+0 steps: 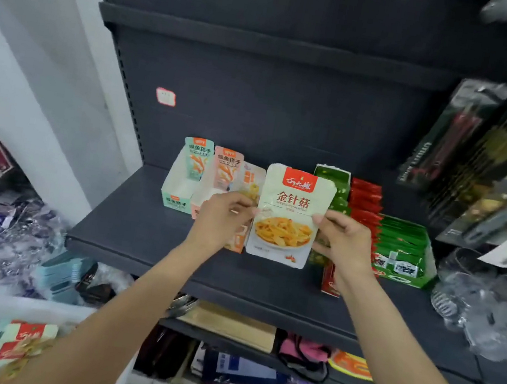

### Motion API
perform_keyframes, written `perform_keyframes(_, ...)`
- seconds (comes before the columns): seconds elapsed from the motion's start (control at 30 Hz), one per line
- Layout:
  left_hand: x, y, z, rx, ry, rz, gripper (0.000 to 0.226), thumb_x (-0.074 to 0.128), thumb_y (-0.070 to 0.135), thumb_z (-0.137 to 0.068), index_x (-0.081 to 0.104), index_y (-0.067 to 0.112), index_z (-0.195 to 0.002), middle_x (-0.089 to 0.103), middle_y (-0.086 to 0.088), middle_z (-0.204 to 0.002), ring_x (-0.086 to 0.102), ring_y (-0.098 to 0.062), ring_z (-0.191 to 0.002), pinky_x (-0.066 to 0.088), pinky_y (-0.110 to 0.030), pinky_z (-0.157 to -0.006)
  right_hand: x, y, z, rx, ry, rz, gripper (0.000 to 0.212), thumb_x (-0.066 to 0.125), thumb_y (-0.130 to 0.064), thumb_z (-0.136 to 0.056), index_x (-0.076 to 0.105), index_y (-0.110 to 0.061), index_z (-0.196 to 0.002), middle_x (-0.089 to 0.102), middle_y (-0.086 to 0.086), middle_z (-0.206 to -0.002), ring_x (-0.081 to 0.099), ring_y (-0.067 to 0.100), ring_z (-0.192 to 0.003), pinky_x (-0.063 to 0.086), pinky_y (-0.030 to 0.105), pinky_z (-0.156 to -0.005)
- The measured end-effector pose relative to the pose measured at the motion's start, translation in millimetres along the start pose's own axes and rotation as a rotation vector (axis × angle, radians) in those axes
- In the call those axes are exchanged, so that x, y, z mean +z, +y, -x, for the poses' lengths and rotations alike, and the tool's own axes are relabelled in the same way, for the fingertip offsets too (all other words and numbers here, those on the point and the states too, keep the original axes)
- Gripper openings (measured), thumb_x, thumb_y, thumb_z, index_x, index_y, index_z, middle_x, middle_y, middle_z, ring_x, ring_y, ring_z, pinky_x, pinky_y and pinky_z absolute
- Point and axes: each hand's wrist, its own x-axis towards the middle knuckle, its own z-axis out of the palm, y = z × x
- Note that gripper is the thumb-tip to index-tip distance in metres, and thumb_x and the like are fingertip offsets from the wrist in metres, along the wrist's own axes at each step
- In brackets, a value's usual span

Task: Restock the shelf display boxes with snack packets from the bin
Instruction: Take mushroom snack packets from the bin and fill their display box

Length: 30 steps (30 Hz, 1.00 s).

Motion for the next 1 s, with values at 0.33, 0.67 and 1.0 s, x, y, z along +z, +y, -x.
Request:
perform_keyframes(0.33,15.8,-9.7,-109.0,0.138,-0.173,-0.377,0.066,0.077,0.021,-0.076,0.045,0.013,-0.133,0.049,-0.005,-0.132,0.046,-0.018,-0.12,0.035,-0.023,-0.092,-1.8,-23.5,-90.0,-0.063,0.184,-0.096,0.011,0.056,-0.009,-0.093,0.066,-0.011,-0.098,0.07,0.0,-0.095,0.066,0.007,-0.077,0.053,0.016,-0.054)
perform_keyframes(0.67,15.3,-23.6,-136.6,0.152,-0.451,-0.337,0.023,0.073,0.028,-0.08,0.061,0.028,-0.1,0.057,0.008,-0.109,0.056,-0.01,-0.102,0.046,-0.02,-0.086,25.0,-29.6,-145.8,-0.096,0.21,-0.12,0.012,0.057,-0.008,-0.093,0.066,-0.016,-0.092,0.069,-0.001,-0.096,0.067,0.01,-0.087,0.057,0.02,-0.066)
perform_keyframes(1.0,9.1,-27.2,-132.8,-0.003,-0.322,-0.126,0.022,0.061,0.027,-0.09,0.045,0.022,-0.105,0.066,0.006,-0.097,0.063,-0.006,-0.09,0.048,-0.016,-0.075,21.0,3.8,-168.5,-0.059,-0.061,0.278,0.008,0.06,-0.005,-0.09,0.066,-0.009,-0.094,0.069,0.005,-0.097,0.067,0.015,-0.089,0.057,0.024,-0.073)
